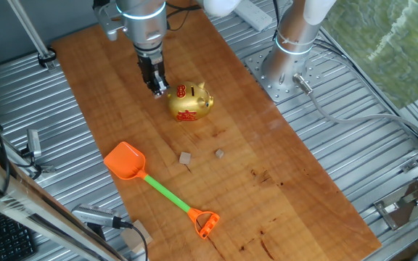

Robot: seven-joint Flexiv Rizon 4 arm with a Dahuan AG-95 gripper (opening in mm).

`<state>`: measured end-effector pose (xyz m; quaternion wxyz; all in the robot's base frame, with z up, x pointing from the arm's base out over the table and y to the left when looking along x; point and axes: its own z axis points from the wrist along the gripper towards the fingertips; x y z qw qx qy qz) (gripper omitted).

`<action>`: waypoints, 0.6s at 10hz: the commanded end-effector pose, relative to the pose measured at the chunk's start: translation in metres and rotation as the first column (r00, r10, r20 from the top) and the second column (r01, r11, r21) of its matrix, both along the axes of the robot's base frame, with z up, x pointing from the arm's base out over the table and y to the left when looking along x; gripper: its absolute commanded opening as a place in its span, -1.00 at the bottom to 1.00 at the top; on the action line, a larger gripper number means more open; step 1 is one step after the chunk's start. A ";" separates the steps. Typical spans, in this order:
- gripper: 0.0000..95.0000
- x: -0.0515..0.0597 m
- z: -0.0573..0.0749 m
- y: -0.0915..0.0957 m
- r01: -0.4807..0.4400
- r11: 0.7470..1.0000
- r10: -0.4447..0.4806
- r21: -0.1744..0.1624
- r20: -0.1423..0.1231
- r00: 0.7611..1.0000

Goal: Use a shovel to scoop up an object

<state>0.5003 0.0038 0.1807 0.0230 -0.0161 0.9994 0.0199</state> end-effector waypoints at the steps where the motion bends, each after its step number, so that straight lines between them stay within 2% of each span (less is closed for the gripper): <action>1: -1.00 -0.003 0.003 0.000 -0.004 1.000 0.004 0.000 0.001 1.000; 6: -1.00 -0.003 0.003 0.000 -0.016 1.000 0.016 -0.007 -0.023 1.000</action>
